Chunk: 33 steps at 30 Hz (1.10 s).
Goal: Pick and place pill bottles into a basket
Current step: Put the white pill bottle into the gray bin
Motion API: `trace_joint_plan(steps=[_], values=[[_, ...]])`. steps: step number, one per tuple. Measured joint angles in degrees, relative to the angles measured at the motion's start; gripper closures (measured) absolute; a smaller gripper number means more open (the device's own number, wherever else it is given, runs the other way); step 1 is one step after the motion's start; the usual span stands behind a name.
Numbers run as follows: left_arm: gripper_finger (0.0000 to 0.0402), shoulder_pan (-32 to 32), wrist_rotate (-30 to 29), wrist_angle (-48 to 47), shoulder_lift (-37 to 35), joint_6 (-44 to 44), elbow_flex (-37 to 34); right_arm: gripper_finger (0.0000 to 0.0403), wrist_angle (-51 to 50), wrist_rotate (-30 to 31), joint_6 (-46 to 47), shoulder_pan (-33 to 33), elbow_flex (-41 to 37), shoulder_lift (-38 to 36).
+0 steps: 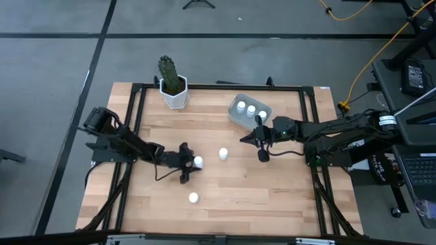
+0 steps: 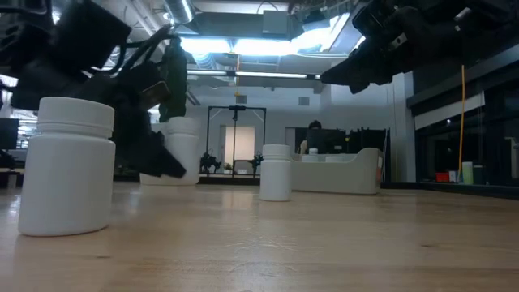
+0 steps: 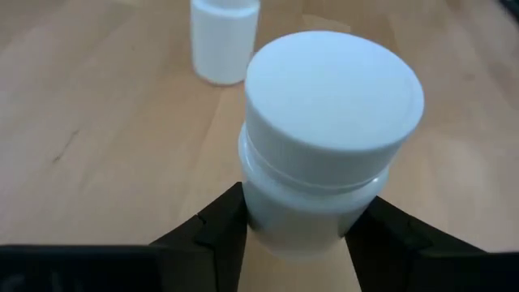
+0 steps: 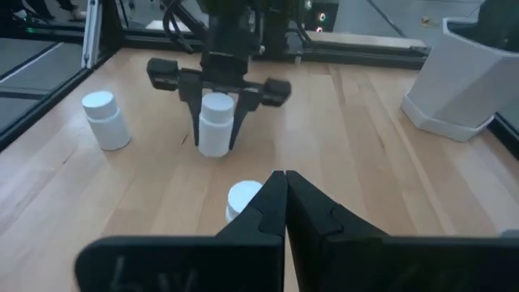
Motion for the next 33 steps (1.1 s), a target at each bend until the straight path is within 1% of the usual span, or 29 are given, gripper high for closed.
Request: trace_joint_plan(steps=[2,4,6,12,15,20,24,27,33], values=[[0.0236,1.16,2.62,-0.35,-0.93,0.2,0.29,0.0395,0.12,-0.01,-0.01,0.0,0.02,0.0],[0.0236,2.07,4.04,-2.74,-2.05,1.61,1.19,0.0395,0.12,-0.02,-0.04,0.0,0.02,0.0],[0.0236,2.86,4.34,-7.32,-3.82,3.26,2.35,0.0395,0.12,-0.02,-0.12,0.0,0.02,0.0],[0.0236,5.87,4.94,-24.35,-8.49,7.95,8.86,0.0395,0.01,-0.02,-0.08,0.0,0.02,0.0],[0.0236,7.5,5.65,-29.24,-9.77,11.52,11.77,0.0395,0.01,-0.03,-0.12,0.0,0.02,0.0],[0.0236,10.8,10.95,-30.87,-11.62,17.27,13.96,0.0395,0.23,-0.04,-0.34,0.0,0.02,0.0],[0.0236,13.41,11.35,-30.89,-13.41,18.49,14.75,0.0388,0.53,-0.07,-2.21,0.0,0.02,0.0],[0.0236,15.11,11.35,-30.86,-13.93,18.73,15.33,0.0371,0.6,-0.07,-3.18,0.0,0.02,0.0],[0.0236,17.79,12.3,-30.93,-13.97,22.54,18.23,0.0328,2.96,-0.04,-3.19,0.0,0.02,0.0]])
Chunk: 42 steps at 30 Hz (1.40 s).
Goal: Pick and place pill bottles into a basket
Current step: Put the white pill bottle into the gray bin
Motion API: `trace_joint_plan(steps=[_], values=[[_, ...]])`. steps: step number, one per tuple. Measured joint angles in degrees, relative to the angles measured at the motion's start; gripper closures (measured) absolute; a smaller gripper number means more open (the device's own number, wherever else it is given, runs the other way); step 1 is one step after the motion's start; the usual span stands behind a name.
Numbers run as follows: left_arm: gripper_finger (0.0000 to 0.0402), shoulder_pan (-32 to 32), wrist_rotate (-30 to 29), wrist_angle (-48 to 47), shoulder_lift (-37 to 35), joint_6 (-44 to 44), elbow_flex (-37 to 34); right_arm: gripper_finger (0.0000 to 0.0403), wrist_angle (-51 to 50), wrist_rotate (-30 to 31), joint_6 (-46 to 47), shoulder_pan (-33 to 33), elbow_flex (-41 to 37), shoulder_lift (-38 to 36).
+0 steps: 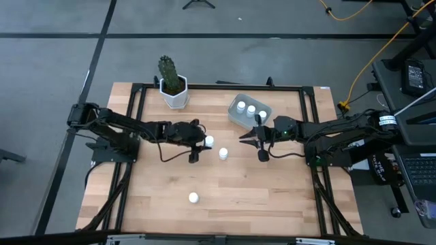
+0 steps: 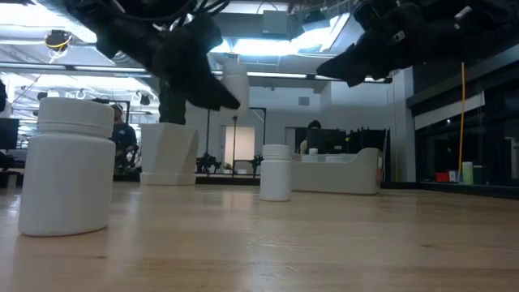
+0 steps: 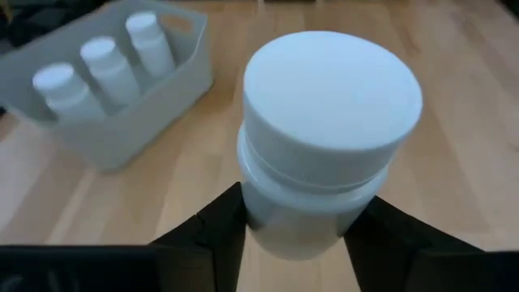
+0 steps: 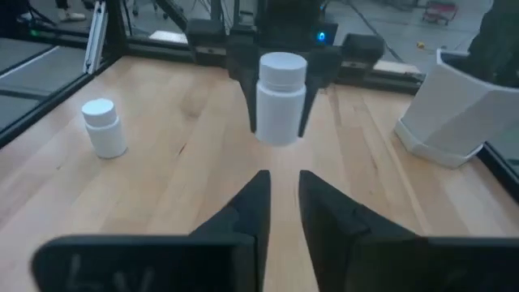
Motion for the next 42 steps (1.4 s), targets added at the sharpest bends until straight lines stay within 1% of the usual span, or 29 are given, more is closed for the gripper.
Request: trace_joint_plan(steps=[4,8,16,20,23,26,31,36,40,42], values=[[0.0235,1.75,1.6,-0.43,0.0,3.76,2.5,0.0299,1.07,-0.04,0.93,0.0,0.57,0.0],[0.0235,3.7,1.82,-2.14,0.0,6.34,4.07,0.0264,-4.04,-0.09,3.07,0.0,4.83,0.0],[0.0235,6.75,1.8,-2.14,0.04,6.4,4.33,0.0186,-15.83,-0.09,1.63,0.0,12.76,0.0],[0.0235,7.7,1.82,-2.14,0.11,5.6,4.33,0.0151,-18.08,-0.06,1.23,0.0,15.62,0.0],[0.0235,8.26,1.81,-2.14,0.11,4.55,4.33,0.0134,-19.65,0.0,-1.03,0.0,17.57,0.0],[0.0235,8.26,1.8,-2.63,0.17,4.41,4.93,0.0126,-20.5,1.22,-1.09,-0.02,18.99,0.0],[0.0235,7.87,1.83,-5.11,1.87,4.5,9.18,0.0128,-25.57,1.5,0.37,-0.02,21.78,0.45],[0.0235,7.7,2.0,-6.81,6.97,5.84,13.95,0.0133,-29.36,1.59,0.25,-0.02,24.88,2.68],[0.0235,7.69,4.73,-8.97,10.99,6.02,18.37,0.0134,-33.84,2.69,0.27,-1.39,27.39,5.04],[0.0235,7.34,4.75,-9.82,12.33,7.14,20.59,0.0134,-35.1,2.94,0.29,-2.37,27.92,5.67]])
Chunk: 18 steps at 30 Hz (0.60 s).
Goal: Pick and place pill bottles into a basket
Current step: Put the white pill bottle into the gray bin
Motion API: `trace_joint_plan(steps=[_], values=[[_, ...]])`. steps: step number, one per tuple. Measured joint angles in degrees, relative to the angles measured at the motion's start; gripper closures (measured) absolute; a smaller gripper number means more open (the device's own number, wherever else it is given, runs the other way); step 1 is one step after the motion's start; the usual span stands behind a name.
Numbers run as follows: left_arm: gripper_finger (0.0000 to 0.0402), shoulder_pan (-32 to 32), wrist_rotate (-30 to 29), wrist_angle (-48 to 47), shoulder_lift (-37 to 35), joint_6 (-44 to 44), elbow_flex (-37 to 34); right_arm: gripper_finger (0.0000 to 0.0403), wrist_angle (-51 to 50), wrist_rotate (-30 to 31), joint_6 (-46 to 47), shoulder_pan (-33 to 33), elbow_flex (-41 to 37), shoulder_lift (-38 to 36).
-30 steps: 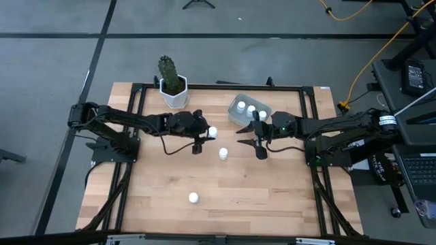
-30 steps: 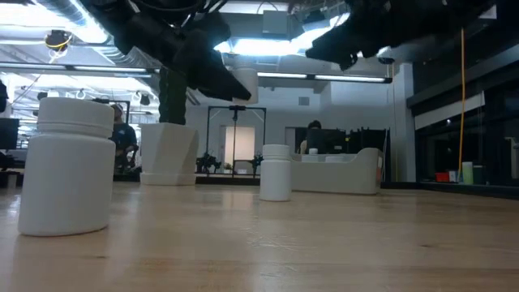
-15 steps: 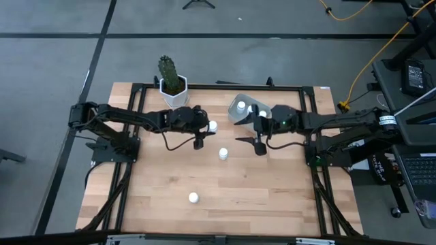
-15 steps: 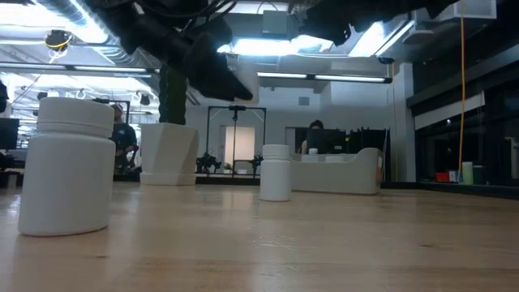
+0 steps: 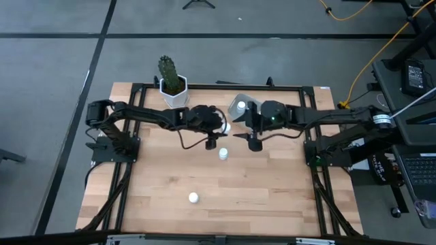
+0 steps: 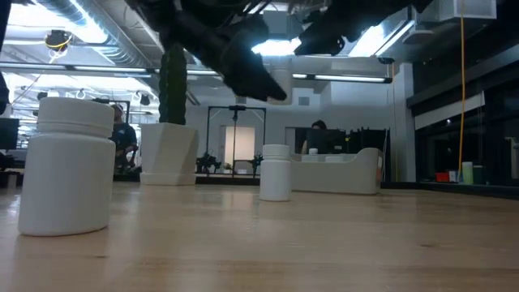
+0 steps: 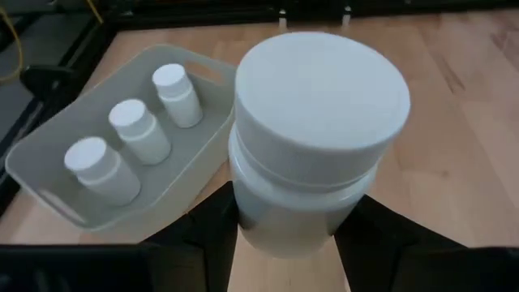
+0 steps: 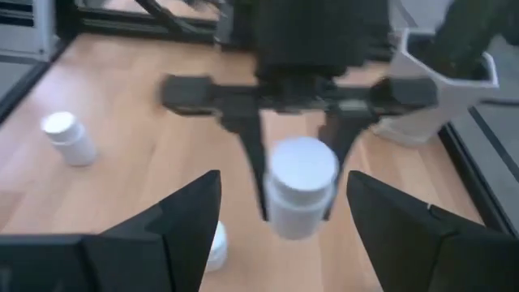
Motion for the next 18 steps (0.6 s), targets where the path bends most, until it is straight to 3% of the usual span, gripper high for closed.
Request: trace_joint_plan(steps=[6,18], values=[[0.0235,-1.59,-0.33,-0.83,1.95,3.84,3.8,0.0135,-0.34,-0.84,1.68,-1.71,0.41,1.41],[0.0235,-1.52,-0.41,0.7,2.0,4.83,4.17,0.0135,1.12,-3.15,1.44,-1.96,0.35,4.12]])
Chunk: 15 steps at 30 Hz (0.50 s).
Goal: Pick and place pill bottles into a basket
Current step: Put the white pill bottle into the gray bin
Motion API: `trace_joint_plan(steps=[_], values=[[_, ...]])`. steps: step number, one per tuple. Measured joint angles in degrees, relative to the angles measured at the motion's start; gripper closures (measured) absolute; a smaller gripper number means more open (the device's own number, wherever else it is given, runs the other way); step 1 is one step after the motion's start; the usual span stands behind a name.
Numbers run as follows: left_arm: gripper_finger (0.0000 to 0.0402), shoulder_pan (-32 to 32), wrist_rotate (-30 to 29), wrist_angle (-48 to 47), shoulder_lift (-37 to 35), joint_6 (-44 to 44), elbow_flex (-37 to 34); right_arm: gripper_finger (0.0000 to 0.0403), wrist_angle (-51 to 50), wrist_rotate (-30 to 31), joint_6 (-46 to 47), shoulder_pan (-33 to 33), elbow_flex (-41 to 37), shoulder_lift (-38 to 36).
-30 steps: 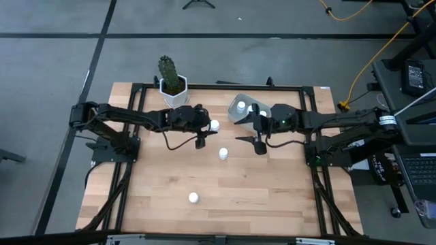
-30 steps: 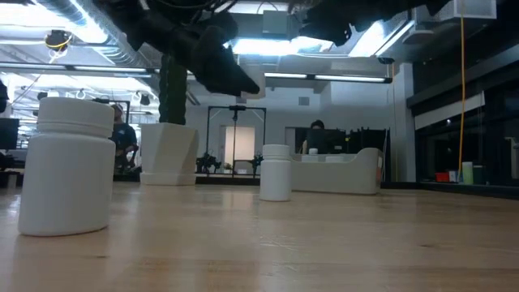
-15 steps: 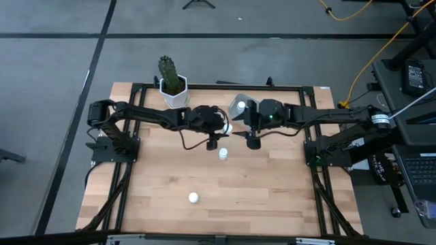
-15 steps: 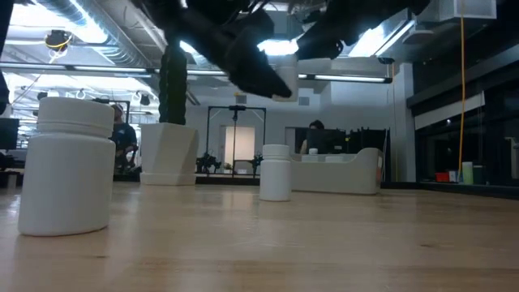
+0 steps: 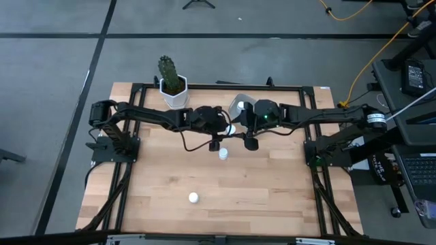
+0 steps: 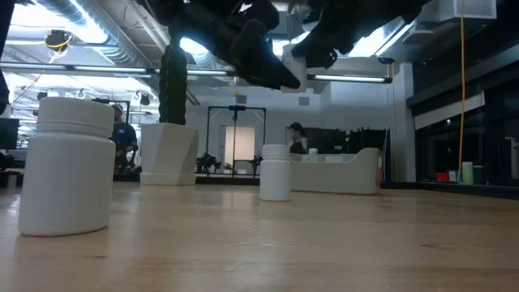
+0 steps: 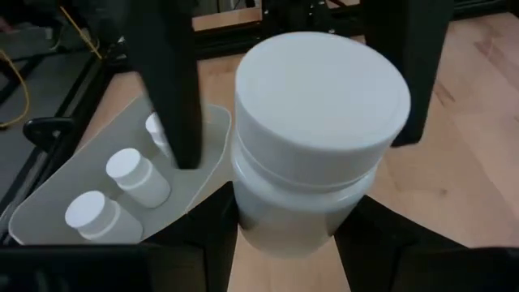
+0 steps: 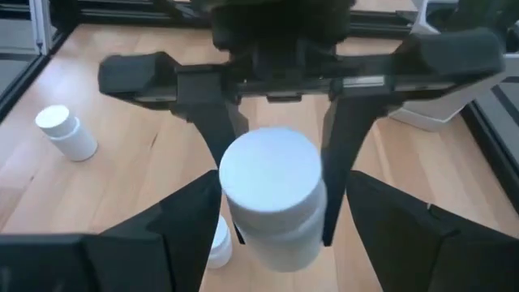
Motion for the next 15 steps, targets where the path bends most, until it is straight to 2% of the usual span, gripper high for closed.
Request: trace_joint_plan(steps=[15], values=[[0.0235,0.86,0.07,-0.65,0.0,1.05,0.0,0.0134,2.81,0.26,-4.66,0.0,-0.01,0.81]])
